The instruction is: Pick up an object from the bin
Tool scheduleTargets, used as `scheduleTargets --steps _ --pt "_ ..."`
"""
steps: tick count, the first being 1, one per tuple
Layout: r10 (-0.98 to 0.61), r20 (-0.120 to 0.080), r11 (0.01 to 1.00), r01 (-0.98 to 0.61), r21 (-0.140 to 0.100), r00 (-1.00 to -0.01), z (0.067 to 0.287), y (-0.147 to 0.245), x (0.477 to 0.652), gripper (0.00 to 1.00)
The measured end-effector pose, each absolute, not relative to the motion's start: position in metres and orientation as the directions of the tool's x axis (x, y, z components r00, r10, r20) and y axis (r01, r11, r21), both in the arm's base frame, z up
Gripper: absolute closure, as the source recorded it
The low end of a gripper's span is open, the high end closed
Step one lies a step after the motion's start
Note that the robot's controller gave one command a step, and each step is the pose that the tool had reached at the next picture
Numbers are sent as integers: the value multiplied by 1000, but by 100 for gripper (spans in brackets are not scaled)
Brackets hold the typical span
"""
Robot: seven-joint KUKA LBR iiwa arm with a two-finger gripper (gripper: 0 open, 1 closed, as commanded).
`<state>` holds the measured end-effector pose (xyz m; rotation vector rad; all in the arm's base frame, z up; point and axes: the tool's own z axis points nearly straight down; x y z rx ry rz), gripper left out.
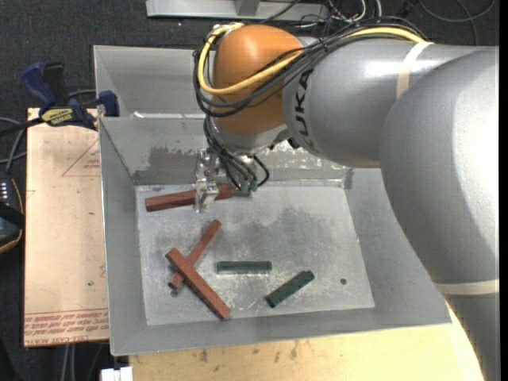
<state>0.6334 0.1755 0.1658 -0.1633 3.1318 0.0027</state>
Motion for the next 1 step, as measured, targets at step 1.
scheduleTargets --steps 1 --pt "-181 -2 983 -181 1 -983 358 162 638 100"
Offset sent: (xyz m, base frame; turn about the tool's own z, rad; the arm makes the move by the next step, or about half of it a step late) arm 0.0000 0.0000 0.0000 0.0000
